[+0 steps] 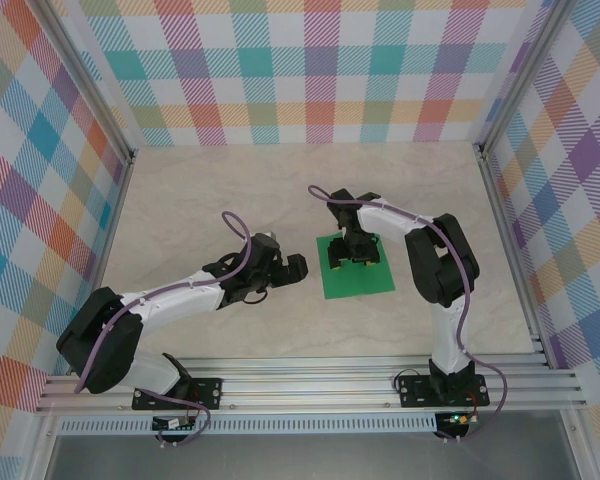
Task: Fold a paper plane with a square sheet of paper (pick it up from the middle)
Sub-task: Fold the square sheet of paper in half at the center of the table.
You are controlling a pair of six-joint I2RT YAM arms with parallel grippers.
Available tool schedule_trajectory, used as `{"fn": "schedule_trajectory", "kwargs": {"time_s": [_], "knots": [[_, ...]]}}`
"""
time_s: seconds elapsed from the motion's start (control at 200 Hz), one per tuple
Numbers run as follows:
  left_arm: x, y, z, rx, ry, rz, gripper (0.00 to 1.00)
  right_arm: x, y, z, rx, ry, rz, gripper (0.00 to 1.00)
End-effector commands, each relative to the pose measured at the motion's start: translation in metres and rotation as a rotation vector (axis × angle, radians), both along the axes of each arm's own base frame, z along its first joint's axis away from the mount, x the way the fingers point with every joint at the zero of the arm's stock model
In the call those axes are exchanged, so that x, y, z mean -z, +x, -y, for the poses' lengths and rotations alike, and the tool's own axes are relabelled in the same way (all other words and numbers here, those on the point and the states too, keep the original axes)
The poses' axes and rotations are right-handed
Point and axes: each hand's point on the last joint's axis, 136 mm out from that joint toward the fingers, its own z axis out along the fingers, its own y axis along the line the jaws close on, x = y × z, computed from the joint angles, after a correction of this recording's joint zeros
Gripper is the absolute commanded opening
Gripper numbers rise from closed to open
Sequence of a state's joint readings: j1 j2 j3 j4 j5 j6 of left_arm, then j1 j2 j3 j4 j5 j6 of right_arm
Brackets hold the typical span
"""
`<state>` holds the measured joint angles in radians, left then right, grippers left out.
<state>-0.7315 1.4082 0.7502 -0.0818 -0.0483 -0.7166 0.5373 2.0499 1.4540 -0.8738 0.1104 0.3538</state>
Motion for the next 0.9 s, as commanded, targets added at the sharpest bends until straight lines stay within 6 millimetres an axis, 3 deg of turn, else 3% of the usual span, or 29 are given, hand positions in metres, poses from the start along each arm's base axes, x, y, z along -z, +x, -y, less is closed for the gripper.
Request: {"fn": "schedule_trajectory", "kwargs": {"time_s": [0.0, 0.2, 0.47, 0.705, 0.895], "knots": [[-0.008, 0.003, 0.000, 0.006, 0.004, 0.009, 1.00, 0.019, -0.015, 0.013, -0.001, -0.071, -0.073, 0.76], [-0.009, 0.003, -0.001, 0.003, 0.011, 0.010, 1.00, 0.002, -0.012, 0.008, -0.013, -0.041, -0.049, 0.63], [-0.013, 0.005, -0.006, -0.023, 0.017, 0.026, 1.00, -0.041, -0.014, -0.008, -0.013, 0.094, 0.007, 0.43], [-0.020, 0.004, -0.016, -0.052, 0.038, 0.046, 1.00, -0.065, -0.021, -0.022, -0.007, 0.212, 0.018, 0.39], [-0.031, 0.004, -0.023, -0.074, 0.038, 0.074, 1.00, -0.112, -0.029, -0.062, -0.019, 0.520, 0.020, 0.40]]}}
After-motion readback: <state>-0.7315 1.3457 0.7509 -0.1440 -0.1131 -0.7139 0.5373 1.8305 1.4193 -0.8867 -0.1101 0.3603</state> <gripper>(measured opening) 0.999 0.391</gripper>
